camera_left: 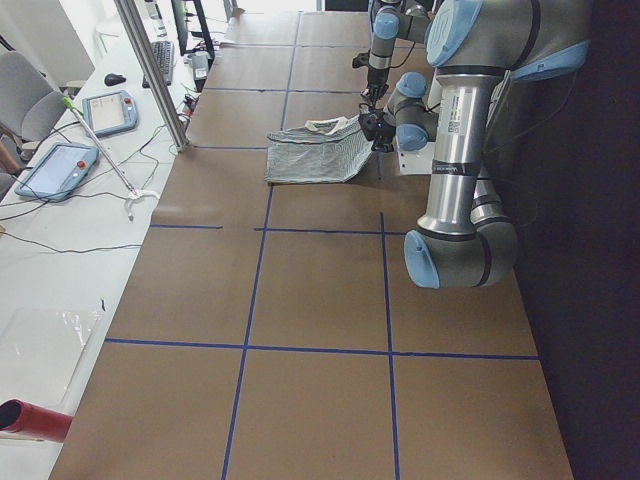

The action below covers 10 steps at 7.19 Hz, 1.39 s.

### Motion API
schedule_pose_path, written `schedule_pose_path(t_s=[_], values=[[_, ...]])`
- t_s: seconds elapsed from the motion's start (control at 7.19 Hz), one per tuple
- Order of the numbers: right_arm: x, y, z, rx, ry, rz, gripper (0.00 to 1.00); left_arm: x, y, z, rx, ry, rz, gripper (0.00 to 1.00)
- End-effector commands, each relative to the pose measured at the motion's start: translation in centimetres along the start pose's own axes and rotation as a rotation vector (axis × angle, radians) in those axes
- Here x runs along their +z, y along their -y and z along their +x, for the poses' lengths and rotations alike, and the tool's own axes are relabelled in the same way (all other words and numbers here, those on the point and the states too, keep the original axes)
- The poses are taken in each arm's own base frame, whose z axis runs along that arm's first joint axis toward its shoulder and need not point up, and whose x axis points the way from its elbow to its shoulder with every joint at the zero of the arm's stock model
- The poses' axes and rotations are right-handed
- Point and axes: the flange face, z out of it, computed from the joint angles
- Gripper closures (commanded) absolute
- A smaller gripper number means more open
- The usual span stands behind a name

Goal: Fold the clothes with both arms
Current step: 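Fold the shirt in half with both grippers, carrying the collar end over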

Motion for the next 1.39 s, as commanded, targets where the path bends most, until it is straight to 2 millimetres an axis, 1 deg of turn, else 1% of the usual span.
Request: schedule_pose_path(t_s=[0.0,0.14,0.28,0.42,0.56,0.7,0.83,0.97,1.11,1.25], values=[[-2.1,4.9,-3.2,-0.017,0.044,0.043,1.0,-0.9,4.3,4.8,0.05,-0.042,0.091,1.0],[-3.1,7.8,-7.0,0.013,0.055,0.045,1.0,0.5,8.1,6.4,0.076,-0.016,0.132,1.0],[-3.3,9.4,-11.6,0.027,0.049,0.05,1.0,0.9,11.4,7.6,0.118,-0.003,0.163,1.0],[-2.9,11.6,-14.5,0.017,0.04,0.08,1.0,1.9,13.7,7.5,0.134,0.02,0.198,1.0],[-1.9,13.0,-17.6,-0.001,0.054,0.095,1.0,2.8,15.3,8.3,0.149,0.037,0.225,1.0],[-0.3,13.8,-20.0,0.012,0.051,0.093,1.0,3.6,15.9,8.4,0.148,0.042,0.232,1.0],[0.8,14.4,-21.0,-0.007,0.045,0.093,1.0,5.0,16.7,8.2,0.154,0.035,0.239,1.0],[1.7,15.5,-22.2,-0.039,0.032,0.109,1.0,6.9,18.7,7.8,0.151,0.03,0.258,1.0],[2.6,16.6,-24.4,-0.083,0.001,0.124,1.0,9.3,22.0,7.8,0.145,0.01,0.293,1.0],[5.5,18.7,-27.6,-0.125,0.012,0.125,1.0,12.7,26.1,7.8,0.205,0.038,0.33,1.0]])
